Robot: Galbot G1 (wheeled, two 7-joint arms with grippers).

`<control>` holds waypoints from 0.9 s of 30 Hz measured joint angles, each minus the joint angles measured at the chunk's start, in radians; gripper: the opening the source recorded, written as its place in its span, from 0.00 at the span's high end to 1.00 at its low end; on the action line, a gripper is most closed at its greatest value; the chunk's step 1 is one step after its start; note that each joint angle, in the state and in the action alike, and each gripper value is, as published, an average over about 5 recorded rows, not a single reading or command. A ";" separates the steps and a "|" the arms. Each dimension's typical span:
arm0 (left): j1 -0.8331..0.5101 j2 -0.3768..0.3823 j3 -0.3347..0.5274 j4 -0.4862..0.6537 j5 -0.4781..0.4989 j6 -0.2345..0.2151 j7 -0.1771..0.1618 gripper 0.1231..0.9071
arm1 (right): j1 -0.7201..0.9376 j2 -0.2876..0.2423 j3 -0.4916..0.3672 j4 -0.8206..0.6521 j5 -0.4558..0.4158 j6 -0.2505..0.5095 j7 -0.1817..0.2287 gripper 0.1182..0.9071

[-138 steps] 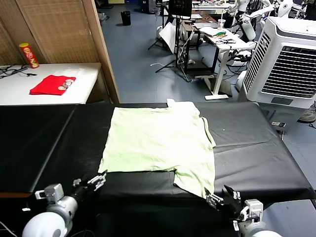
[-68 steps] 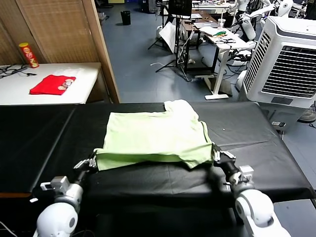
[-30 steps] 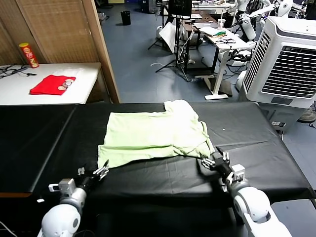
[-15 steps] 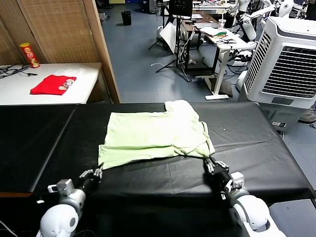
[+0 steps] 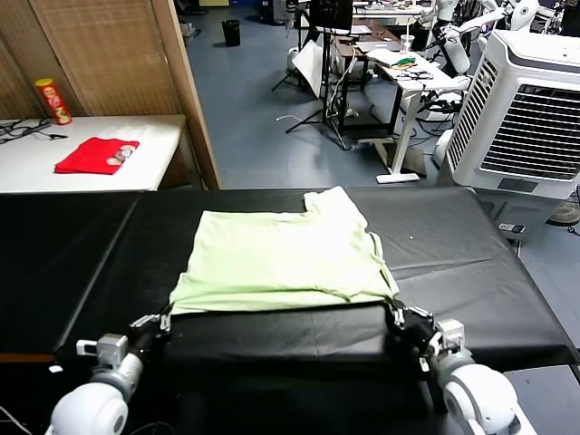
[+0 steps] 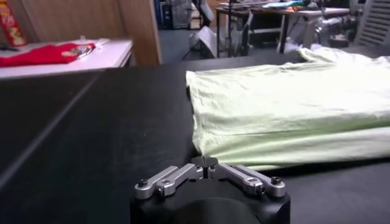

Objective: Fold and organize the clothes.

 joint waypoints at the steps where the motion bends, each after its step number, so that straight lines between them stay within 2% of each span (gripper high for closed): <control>1: 0.017 0.006 -0.005 -0.012 0.001 0.000 0.001 1.00 | -0.019 0.002 0.004 0.012 -0.005 -0.001 0.001 1.00; 8: 0.145 0.033 -0.043 -0.081 0.000 0.015 -0.002 1.00 | -0.125 0.022 0.014 0.082 -0.021 -0.009 0.013 0.99; 12: 0.199 0.032 -0.055 -0.115 -0.007 0.043 -0.027 0.97 | -0.168 0.020 0.027 0.120 -0.018 -0.028 0.015 0.84; 15: 0.226 0.032 -0.062 -0.142 -0.027 0.068 -0.053 0.83 | -0.199 0.009 0.044 0.161 -0.003 -0.042 0.020 0.64; 21: 0.263 0.038 -0.095 -0.221 -0.075 0.125 -0.083 0.41 | -0.221 -0.014 0.097 0.242 0.081 -0.042 0.023 0.26; 23: 0.261 0.029 -0.101 -0.249 -0.076 0.125 -0.086 0.27 | -0.201 -0.023 0.109 0.247 0.111 -0.022 0.022 0.19; 25: 0.250 0.018 -0.101 -0.267 -0.088 0.123 -0.089 0.19 | -0.159 -0.032 0.111 0.235 0.126 0.004 0.022 0.15; 27: 0.222 0.011 -0.097 -0.271 -0.115 0.124 -0.098 0.15 | -0.089 -0.042 0.099 0.199 0.130 0.025 0.023 0.14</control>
